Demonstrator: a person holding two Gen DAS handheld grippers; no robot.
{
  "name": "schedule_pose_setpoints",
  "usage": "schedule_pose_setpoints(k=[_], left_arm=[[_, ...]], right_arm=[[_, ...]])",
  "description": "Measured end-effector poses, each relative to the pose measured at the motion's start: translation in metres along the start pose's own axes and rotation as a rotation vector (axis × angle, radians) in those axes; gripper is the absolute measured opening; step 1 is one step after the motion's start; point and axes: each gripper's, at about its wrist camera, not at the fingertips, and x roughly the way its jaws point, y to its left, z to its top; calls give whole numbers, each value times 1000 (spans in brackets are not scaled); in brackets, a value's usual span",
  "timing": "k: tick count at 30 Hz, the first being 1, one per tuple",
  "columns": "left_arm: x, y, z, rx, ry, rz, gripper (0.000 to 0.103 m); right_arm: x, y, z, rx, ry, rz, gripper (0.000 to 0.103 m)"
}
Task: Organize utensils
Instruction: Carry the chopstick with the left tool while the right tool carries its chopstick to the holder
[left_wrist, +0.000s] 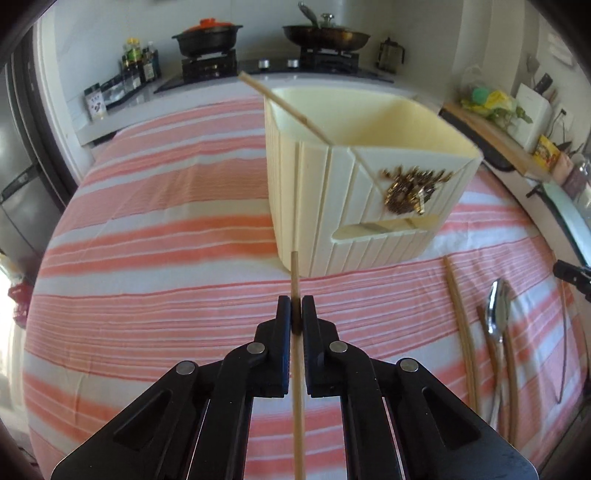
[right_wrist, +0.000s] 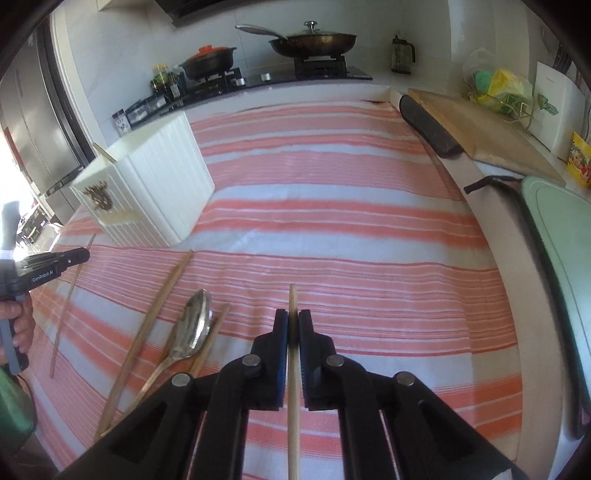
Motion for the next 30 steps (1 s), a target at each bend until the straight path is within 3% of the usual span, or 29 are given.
schedule_pose_setpoints(k=[13,19,30], left_arm=[[-148,14,-11,-10,-269,-114,4],[-175,16,-15,-18,-330,-151,4],[-198,21,-16,-21,-362,-174,4]], right_arm=[[-131,30,1,-4,-252,84,6],[-165,50,-2,-38,-337,72,6],[-186,71,13,-71,-411,70,6]])
